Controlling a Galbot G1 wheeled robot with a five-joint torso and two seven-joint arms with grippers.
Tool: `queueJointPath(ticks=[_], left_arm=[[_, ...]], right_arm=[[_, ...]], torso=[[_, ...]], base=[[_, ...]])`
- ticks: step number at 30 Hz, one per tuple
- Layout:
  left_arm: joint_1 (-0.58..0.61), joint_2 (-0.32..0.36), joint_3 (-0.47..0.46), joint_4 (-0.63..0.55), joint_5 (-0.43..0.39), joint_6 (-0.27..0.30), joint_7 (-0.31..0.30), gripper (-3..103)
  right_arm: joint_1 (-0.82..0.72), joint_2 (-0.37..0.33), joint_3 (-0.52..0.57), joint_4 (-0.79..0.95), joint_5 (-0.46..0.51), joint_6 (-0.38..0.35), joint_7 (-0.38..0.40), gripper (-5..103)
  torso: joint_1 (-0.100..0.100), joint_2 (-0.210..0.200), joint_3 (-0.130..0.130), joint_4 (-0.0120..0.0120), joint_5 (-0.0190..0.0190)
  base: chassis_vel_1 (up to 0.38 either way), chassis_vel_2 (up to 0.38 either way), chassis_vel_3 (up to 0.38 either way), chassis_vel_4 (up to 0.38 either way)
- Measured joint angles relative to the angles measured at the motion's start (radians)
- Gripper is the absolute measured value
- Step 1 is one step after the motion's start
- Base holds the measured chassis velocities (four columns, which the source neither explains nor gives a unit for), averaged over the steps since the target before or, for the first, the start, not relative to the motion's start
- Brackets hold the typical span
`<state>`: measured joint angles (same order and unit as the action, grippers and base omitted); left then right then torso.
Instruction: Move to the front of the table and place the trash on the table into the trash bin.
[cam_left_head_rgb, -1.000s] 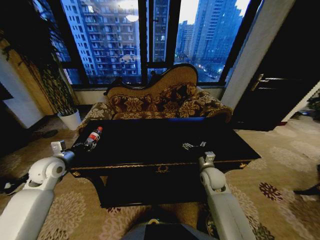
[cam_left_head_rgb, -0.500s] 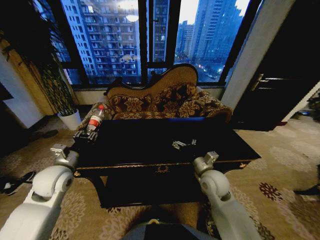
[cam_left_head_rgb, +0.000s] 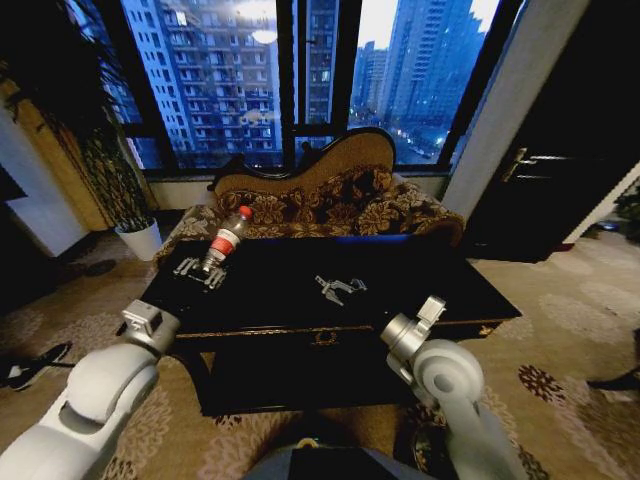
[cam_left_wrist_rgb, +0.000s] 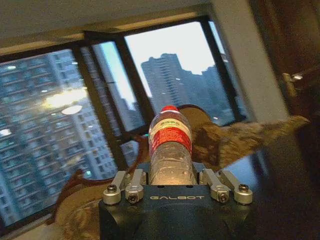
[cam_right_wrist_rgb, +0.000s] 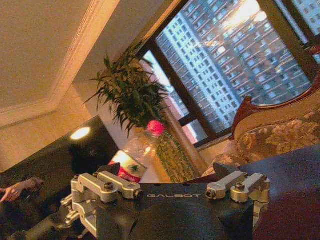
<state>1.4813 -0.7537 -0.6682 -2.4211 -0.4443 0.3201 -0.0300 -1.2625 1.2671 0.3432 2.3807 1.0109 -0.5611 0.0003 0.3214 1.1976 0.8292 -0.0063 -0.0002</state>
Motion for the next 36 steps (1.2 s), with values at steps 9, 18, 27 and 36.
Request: queueJointPath(ticks=[9, 18, 27, 36], left_arm=[[-0.033, 0.191, 0.040, 0.011, -0.030, -0.045, 0.010, 41], [-0.045, 0.252, 0.085, -0.011, -0.018, -0.059, 0.017, 41], [-0.037, 0.218, 0.184, -0.029, 0.058, -0.059, 0.025, 41], [-0.033, 0.308, 0.184, -0.053, 0.095, -0.084, 0.050, 41]], right_arm=[[0.034, -0.027, -0.054, -0.045, -0.008, 0.003, 0.000, 100], [0.062, -0.033, -0.038, -0.065, 0.035, 0.014, 0.000, 100], [0.075, -0.055, -0.041, -0.054, 0.058, 0.019, 0.000, 100], [0.089, -0.094, -0.073, -0.074, 0.063, 0.015, 0.000, 100]], torso=[[0.000, 0.000, 0.000, -0.0003, 0.0000], [0.000, 0.000, 0.000, -0.0003, 0.0001], [0.000, 0.000, 0.000, -0.0003, 0.0000], [0.000, 0.000, 0.000, -0.0003, 0.0002]], base=[[0.000, 0.000, 0.000, 0.000], [0.000, 0.000, 0.000, 0.000], [0.000, 0.000, 0.000, 0.000], [0.000, 0.000, 0.000, 0.000]])
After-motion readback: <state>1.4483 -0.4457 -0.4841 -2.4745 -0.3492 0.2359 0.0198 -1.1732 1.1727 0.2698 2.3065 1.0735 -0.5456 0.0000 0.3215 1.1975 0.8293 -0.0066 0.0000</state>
